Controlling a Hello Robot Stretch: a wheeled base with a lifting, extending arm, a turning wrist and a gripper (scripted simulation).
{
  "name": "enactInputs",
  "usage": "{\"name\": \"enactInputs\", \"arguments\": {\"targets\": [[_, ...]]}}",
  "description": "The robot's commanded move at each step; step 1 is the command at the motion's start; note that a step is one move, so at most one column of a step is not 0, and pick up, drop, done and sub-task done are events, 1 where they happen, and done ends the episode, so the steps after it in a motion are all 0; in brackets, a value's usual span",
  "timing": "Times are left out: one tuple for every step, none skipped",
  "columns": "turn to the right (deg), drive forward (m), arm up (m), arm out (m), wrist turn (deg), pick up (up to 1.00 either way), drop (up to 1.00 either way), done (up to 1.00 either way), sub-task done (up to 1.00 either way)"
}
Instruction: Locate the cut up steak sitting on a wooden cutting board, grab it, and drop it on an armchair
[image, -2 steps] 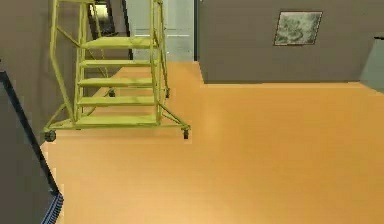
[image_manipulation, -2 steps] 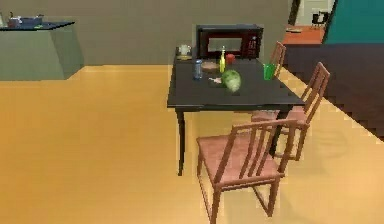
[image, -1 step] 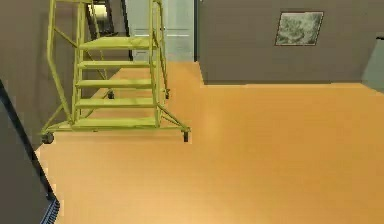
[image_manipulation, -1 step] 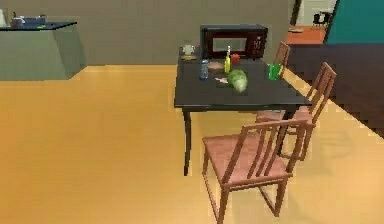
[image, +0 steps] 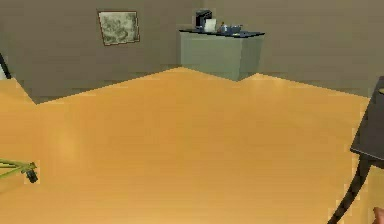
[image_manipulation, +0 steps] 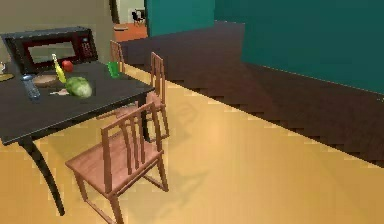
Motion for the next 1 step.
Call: {"name": "enactInputs", "arguments": {"targets": [[12.0,0.0,0.0,0.0,0.0,0.0,0.0,0.0,0.0]]}}
